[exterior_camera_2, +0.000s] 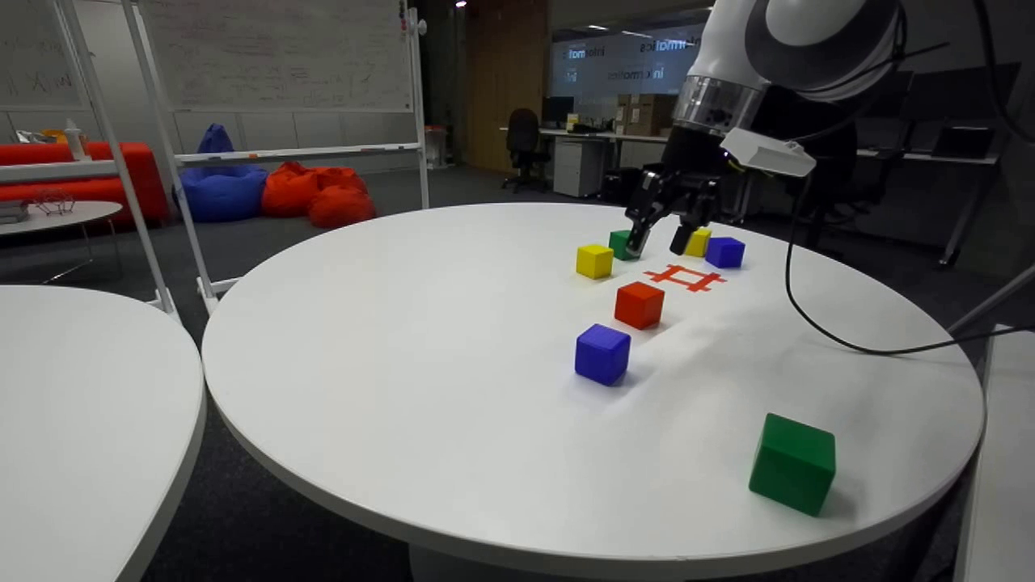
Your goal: Unstack all the toy blocks then put the orange block in the marked zone
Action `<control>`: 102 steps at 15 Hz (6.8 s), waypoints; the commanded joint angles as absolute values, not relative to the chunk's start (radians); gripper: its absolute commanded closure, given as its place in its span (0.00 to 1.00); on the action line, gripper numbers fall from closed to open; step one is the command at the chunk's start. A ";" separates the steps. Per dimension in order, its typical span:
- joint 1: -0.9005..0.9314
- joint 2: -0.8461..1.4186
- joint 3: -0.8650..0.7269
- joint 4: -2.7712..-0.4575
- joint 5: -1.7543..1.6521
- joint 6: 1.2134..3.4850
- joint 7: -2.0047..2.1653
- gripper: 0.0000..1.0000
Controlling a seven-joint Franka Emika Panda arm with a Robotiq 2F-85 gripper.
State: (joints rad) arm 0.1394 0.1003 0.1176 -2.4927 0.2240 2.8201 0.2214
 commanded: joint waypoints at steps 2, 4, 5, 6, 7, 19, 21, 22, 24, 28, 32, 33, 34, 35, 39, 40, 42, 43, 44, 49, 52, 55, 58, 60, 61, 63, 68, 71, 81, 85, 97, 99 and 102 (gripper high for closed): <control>0.132 0.078 0.114 -2.518 0.257 2.859 0.293 0.00; 0.139 0.085 0.102 -2.514 0.204 2.857 0.342 0.00; 0.143 0.087 0.091 -2.514 0.156 2.848 0.372 0.00; 0.146 0.086 0.084 -2.515 0.123 2.847 0.399 0.00; 0.148 0.086 0.076 -2.514 0.084 2.840 0.427 0.00; 0.155 0.090 0.049 -2.475 -0.233 2.692 0.591 0.00; 0.149 0.098 0.053 -2.477 -0.217 2.701 0.556 0.00; 0.149 0.098 0.053 -2.476 -0.217 2.701 0.556 0.00; 0.149 0.098 0.053 -2.475 -0.217 2.701 0.556 0.00; 0.155 0.114 0.051 -2.457 -0.244 2.680 0.565 0.00; 0.155 0.155 0.050 -2.422 -0.233 2.664 0.542 0.00; 0.155 0.167 0.049 -2.411 -0.225 2.659 0.531 0.00; 0.153 0.182 0.047 -2.397 -0.219 2.654 0.523 0.00; 0.153 0.196 0.045 -2.384 -0.211 2.648 0.513 0.00; 0.151 0.250 0.034 -2.329 -0.188 2.621 0.472 0.00; 0.152 0.259 0.031 -2.319 -0.187 2.616 0.462 0.00; 0.167 0.245 0.021 -2.345 -0.201 2.653 0.483 0.00; 0.167 0.254 0.020 -2.337 -0.200 2.651 0.476 0.00; 0.167 0.258 0.019 -2.332 -0.200 2.649 0.473 0.00; 0.165 0.261 0.022 -2.329 -0.190 2.643 0.471 0.00; 0.171 0.275 0.024 -2.312 -0.188 2.626 0.476 0.00; 0.187 0.298 0.022 -2.290 -0.192 2.611 0.492 0.00; 0.210 0.325 0.021 -2.263 -0.198 2.597 0.500 0.00; 0.223 0.342 0.019 -2.244 -0.202 2.581 0.493 0.00; 0.218 0.317 0.018 -2.282 -0.198 2.623 0.483 0.00; 0.227 0.332 0.017 -2.268 -0.198 2.616 0.483 0.00; 0.226 0.332 0.012 -2.269 -0.200 2.617 0.484 0.00; 0.217 0.345 0.015 -2.253 -0.187 2.604 0.467 0.00; 0.225 0.343 0.004 -2.263 -0.188 2.614 0.477 0.00; 0.225 0.346 0.007 -2.260 -0.187 2.612 0.472 0.00; 0.232 0.350 0.018 -2.263 -0.189 2.614 0.433 0.00; 0.234 0.350 0.018 -2.263 -0.189 2.614 0.433 0.00; 0.231 0.362 0.023 -2.249 -0.185 2.601 0.418 0.00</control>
